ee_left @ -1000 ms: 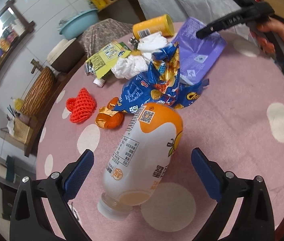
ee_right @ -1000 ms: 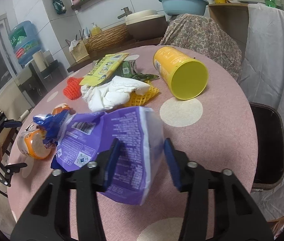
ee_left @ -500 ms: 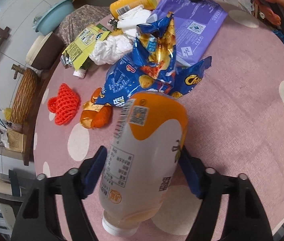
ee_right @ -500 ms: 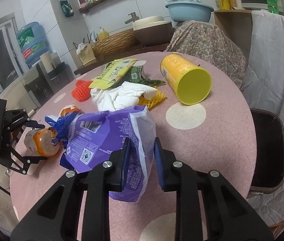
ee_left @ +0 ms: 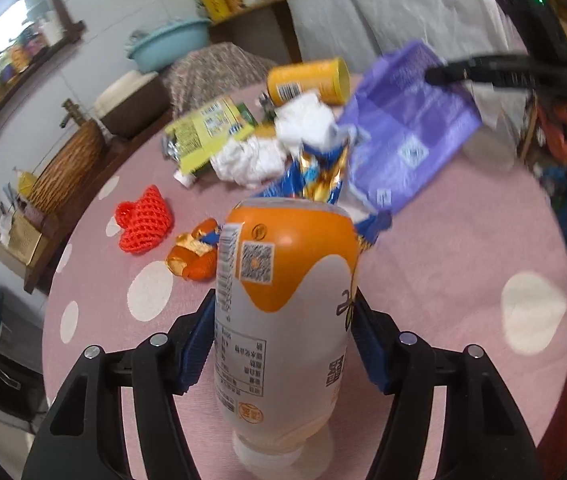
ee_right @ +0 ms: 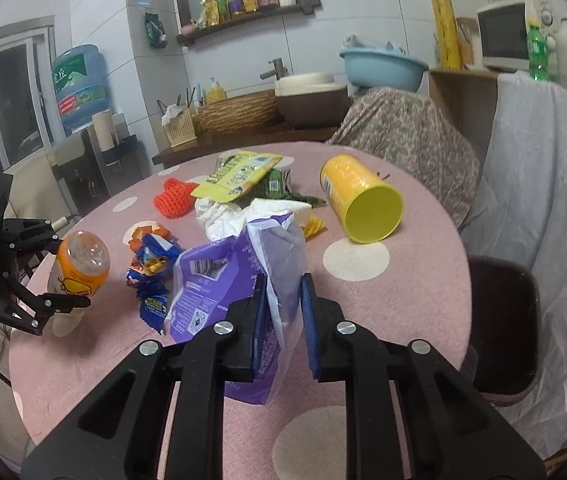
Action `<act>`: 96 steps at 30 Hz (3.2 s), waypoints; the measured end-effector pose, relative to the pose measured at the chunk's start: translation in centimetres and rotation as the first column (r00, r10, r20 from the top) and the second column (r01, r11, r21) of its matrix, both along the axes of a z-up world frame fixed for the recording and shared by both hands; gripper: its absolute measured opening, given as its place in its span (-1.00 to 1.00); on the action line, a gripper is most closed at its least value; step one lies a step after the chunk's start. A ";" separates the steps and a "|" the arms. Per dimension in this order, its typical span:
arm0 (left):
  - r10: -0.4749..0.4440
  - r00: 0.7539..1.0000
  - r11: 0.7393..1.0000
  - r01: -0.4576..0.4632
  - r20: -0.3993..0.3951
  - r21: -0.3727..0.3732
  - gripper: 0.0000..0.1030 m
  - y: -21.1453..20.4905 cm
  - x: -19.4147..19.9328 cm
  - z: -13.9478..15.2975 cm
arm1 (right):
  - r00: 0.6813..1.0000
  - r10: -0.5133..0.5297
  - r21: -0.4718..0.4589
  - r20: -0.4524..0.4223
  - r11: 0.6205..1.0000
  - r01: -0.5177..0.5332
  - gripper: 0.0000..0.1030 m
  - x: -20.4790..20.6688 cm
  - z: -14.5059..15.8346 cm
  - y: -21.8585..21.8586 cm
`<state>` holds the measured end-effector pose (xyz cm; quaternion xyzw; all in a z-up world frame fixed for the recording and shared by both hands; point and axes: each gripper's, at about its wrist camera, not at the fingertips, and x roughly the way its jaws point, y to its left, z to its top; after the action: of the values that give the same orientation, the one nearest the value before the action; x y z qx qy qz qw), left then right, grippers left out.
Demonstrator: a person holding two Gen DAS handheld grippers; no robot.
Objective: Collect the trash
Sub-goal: 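Carry bottle and purple bag to the black bin and release both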
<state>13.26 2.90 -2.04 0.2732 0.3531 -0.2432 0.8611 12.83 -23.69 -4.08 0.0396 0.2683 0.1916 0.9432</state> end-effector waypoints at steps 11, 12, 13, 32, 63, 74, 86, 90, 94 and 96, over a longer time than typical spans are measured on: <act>0.078 0.996 0.934 -0.055 0.050 -0.354 0.19 -2.7 -1.9 2.9 | 0.994 0.024 -0.049 0.110 0.999 -0.018 -0.70 -3.7 2.8 -0.1; 0.083 0.995 0.926 -0.058 0.051 -0.374 0.19 -3.1 -1.8 3.1 | 0.993 0.027 -0.044 0.115 0.999 -0.022 -0.70 -3.8 3.1 -0.3; 0.088 0.994 0.923 -0.056 0.065 -0.382 0.19 -3.7 -1.9 3.3 | 0.992 0.028 -0.037 0.119 0.999 -0.024 -0.71 -3.9 3.4 -0.7; -0.130 0.989 0.834 0.149 0.074 -0.532 0.19 -15.3 0.5 7.4 | 0.888 -0.409 -0.175 0.209 0.878 0.445 -0.71 -0.2 6.6 -16.0; -0.140 0.969 0.912 0.046 -0.205 -0.408 0.19 -35.8 12.4 0.7 | 0.756 -0.609 -0.290 -0.239 0.788 0.543 0.46 11.6 -15.6 -25.4; 0.038 0.914 0.974 -0.125 -0.404 -0.191 0.19 -45.1 17.7 -7.0 | 0.671 -0.734 -0.284 -0.098 0.667 0.689 0.84 0.6 -10.6 -27.8; 0.271 0.826 0.961 -0.263 -0.494 0.088 0.20 -49.2 21.8 -18.0 | 0.669 -0.734 -0.225 -0.112 0.675 0.703 0.85 -4.9 -12.2 -27.3; 0.290 0.844 0.957 -0.260 -0.451 0.128 0.56 -49.7 21.8 -19.0 | 0.670 -0.735 -0.270 -0.104 0.669 0.692 0.85 -5.5 -12.9 -27.2; 0.258 0.854 0.966 -0.230 -0.452 0.117 0.65 -50.4 21.4 -18.5 | 0.661 -0.742 -0.247 -0.110 0.664 0.705 0.85 -6.0 -13.5 -27.7; 0.231 0.868 0.973 -0.205 -0.439 0.107 0.65 -50.9 21.0 -17.7 | 0.651 -0.750 -0.220 -0.113 0.658 0.720 0.85 -6.3 -13.5 -28.0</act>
<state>34.29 -48.00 -19.73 0.1925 0.5774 -0.1910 0.7701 6.49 -51.64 -17.54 0.0902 0.3335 -0.2341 0.9088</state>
